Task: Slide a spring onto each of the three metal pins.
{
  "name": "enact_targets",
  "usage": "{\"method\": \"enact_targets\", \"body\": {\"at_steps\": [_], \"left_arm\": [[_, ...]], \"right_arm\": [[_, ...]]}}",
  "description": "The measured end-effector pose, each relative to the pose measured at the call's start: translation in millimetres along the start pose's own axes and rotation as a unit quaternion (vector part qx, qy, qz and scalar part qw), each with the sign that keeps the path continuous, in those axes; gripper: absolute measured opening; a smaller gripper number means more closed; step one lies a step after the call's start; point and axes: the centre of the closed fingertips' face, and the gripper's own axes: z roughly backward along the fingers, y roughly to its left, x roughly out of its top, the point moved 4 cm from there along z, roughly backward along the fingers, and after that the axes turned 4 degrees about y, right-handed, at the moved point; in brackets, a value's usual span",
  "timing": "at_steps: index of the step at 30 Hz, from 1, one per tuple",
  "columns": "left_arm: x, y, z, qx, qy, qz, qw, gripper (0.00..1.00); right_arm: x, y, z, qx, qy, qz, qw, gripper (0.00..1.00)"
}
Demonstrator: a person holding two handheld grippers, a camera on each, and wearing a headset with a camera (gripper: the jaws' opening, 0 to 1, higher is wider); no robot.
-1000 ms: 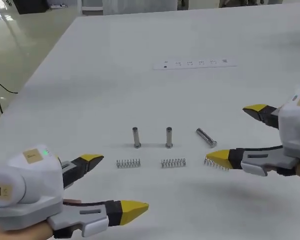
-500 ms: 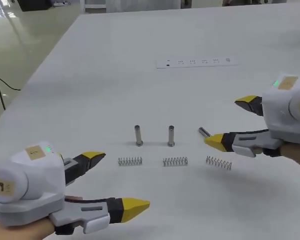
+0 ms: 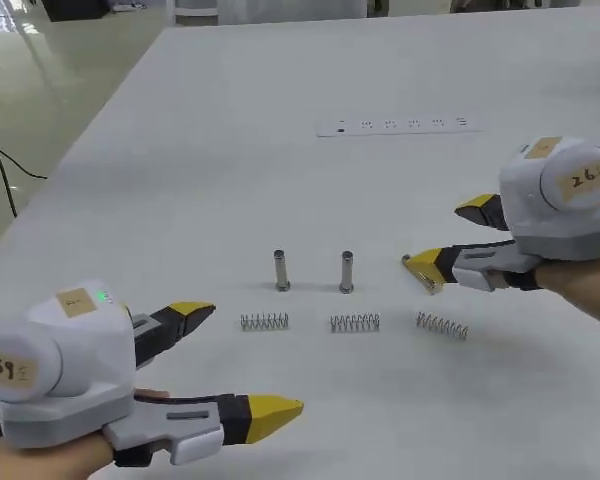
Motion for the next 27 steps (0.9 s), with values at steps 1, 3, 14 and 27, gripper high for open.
{"method": "enact_targets", "body": {"at_steps": [1,3,14,27], "left_arm": [[0.0,0.1,0.0,0.0,0.0,0.0,1.0,0.82],[-0.2,0.1,-0.1,0.0,0.0,0.0,1.0,0.82],[-0.9,-0.4,-0.5,-0.001,0.002,0.001,1.0,0.82],[-1.2,0.3,0.0,0.0,0.003,0.002,1.0,0.81]], "right_arm": [[-1.2,-0.7,-1.7,0.001,0.006,-0.001,1.0,0.44],[-3.1,-2.9,-4.7,0.0,0.015,-0.002,0.9999,0.41],[-7.5,-6.2,-22.5,0.017,0.043,-0.011,0.9989,0.3],[-14.3,-3.5,-44.6,0.042,0.072,-0.042,0.9956,0.21]]}}
